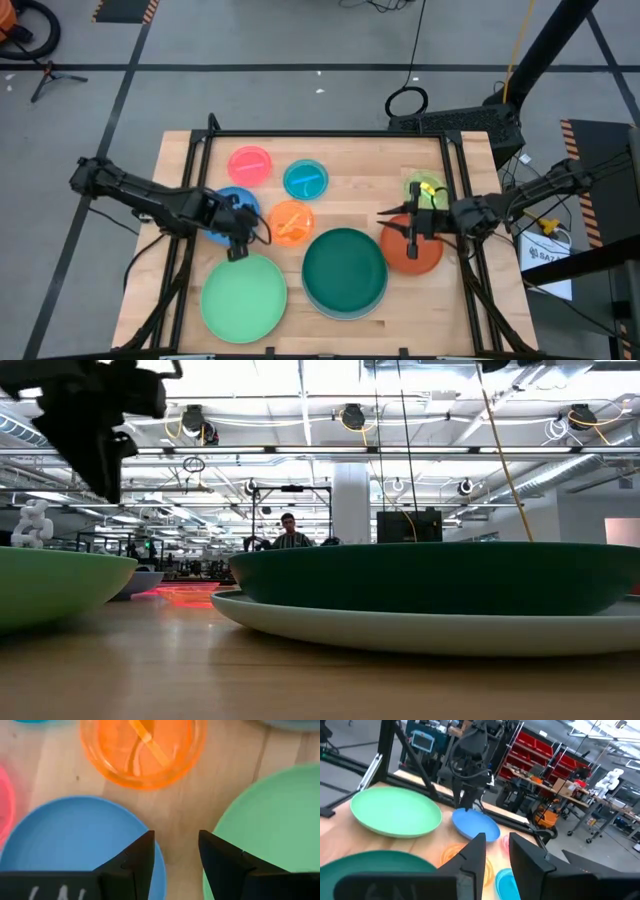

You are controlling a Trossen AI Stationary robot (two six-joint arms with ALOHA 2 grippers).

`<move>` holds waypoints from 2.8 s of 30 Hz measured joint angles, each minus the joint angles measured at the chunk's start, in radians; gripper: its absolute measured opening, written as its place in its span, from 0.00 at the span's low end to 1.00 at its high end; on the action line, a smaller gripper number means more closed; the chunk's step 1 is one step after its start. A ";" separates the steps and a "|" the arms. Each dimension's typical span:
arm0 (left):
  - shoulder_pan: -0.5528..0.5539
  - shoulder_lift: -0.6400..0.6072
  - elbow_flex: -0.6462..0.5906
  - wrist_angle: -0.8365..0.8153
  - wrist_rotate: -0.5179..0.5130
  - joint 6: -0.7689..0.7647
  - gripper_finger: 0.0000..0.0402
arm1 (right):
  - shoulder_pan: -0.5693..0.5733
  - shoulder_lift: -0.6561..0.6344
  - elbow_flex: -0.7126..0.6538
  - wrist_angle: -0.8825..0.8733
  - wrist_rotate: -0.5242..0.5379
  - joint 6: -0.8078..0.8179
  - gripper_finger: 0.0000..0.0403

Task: Stack plastic plates
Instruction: Stack the light green plate on top of the dark green plate

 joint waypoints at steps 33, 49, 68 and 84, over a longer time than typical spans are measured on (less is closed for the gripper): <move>-0.134 0.165 -0.002 0.082 0.002 -0.097 0.40 | 0.000 0.000 0.000 -0.030 0.002 0.024 0.19; -0.148 0.165 -0.002 0.079 -0.016 -0.107 0.40 | 0.000 0.000 0.000 -0.030 0.002 0.022 0.19; -0.184 0.216 -0.002 0.081 -0.049 -0.079 0.06 | 0.000 0.000 0.000 -0.035 0.001 0.022 0.19; -0.181 0.216 -0.002 0.088 -0.050 -0.079 0.40 | 0.000 0.000 0.000 -0.035 -0.034 0.014 0.19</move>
